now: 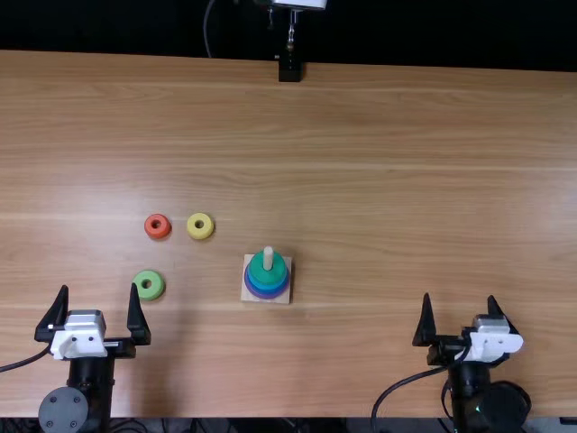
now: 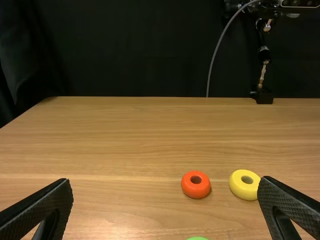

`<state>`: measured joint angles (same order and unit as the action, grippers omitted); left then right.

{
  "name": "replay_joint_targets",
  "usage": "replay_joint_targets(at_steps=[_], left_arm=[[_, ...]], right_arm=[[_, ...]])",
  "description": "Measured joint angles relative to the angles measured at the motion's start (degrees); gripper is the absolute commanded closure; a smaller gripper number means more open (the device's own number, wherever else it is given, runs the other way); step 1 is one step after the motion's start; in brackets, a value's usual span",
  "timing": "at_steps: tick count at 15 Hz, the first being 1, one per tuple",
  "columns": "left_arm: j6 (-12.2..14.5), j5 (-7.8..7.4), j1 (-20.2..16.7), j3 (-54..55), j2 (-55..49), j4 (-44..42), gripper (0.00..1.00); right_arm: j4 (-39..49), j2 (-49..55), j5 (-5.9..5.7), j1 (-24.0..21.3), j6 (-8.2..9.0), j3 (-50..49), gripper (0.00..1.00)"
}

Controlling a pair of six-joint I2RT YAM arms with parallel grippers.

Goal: Build the Hanoi tower: stack the rings onto the peg from bottom to top in this color order: purple, dark blue, light blue, dark green, light green, yellow, orange.

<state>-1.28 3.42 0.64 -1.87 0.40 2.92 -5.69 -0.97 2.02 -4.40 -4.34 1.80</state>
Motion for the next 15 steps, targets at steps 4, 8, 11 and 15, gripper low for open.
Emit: replay_joint_targets(at_steps=[4, 8, 11, 15], left_arm=[[0.0, 0.0, 0.0, -0.02, 0.0, 0.0, 0.0], [0.0, -0.02, 0.0, -0.02, 0.0, 0.02, 0.0], [0.0, 0.0, 0.0, -0.02, 0.0, 0.0, 0.0], [-0.02, 0.0, 0.0, -0.02, 0.0, 0.04, 0.0]], right_arm=[[0.0, 0.24, -0.55, 0.0, 0.07, 0.0, 0.0], [0.0, 0.24, -0.55, 0.0, 0.15, 0.0, 0.0], [-0.02, 0.24, -0.55, 0.0, 0.17, 0.0, 0.0], [-0.02, 0.24, -0.55, 0.0, 0.17, 0.0, 0.0]])
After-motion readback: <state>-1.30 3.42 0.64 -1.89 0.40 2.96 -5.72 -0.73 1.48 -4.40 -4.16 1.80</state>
